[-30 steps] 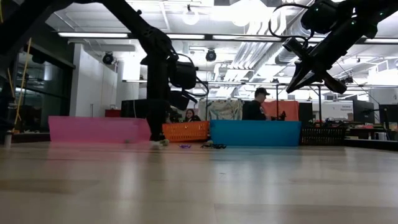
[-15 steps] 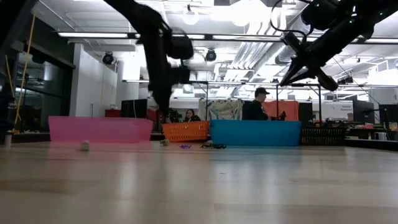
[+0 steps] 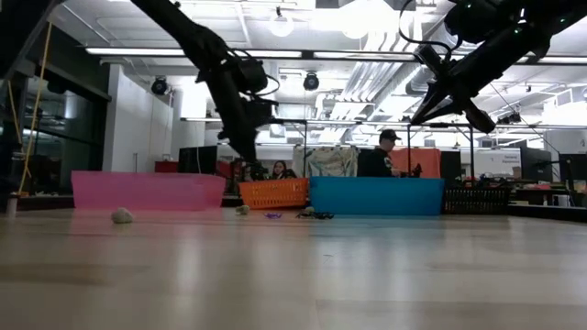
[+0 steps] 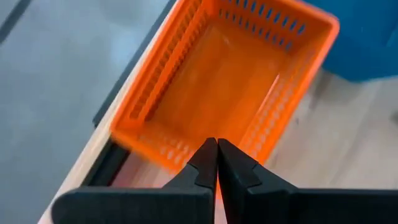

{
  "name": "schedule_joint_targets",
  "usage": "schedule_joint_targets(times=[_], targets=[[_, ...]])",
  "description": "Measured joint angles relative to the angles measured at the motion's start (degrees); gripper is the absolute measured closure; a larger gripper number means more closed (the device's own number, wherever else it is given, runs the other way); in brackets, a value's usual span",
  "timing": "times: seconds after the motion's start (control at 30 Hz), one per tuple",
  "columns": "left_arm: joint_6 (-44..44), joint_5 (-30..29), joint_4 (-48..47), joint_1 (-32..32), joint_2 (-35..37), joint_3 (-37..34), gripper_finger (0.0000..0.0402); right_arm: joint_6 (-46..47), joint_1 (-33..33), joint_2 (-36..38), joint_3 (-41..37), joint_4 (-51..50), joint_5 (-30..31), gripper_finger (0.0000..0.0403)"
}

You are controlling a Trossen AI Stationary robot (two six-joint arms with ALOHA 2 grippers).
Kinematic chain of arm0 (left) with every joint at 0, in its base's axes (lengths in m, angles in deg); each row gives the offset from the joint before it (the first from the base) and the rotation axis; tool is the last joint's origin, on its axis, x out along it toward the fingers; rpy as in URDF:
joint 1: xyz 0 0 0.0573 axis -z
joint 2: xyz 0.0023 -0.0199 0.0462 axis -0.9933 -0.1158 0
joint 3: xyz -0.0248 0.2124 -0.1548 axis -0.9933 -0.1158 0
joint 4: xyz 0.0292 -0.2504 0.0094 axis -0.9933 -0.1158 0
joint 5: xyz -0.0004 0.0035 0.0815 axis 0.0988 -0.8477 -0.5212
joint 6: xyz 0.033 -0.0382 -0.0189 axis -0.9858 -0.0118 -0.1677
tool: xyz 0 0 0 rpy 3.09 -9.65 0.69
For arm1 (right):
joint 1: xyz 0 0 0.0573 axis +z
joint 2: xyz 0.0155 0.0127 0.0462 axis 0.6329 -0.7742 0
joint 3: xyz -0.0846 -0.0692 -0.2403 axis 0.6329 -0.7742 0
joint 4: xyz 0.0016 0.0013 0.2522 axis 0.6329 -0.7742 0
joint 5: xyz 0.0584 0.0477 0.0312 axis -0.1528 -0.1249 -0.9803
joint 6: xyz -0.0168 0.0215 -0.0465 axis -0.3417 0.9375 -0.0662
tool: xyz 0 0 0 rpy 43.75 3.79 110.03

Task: Sort Halloween decoration
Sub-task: Put the white skull toy into the pink bin

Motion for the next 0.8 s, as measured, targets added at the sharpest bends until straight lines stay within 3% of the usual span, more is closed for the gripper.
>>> schedule_joint_targets(times=[0.2, 0.8], targets=[[-1.6, -0.8, 4.0, 0.6, -3.3, 0.1, 0.0402, 0.0, 0.0, 0.0, 0.0, -0.1, 0.0, 0.0402], [-9.3, -8.2, -2.7, 0.6, -5.8, 0.1, 0.0401, 1.0, 0.0, 0.0, 0.0, -0.1, 0.6, 0.0402]])
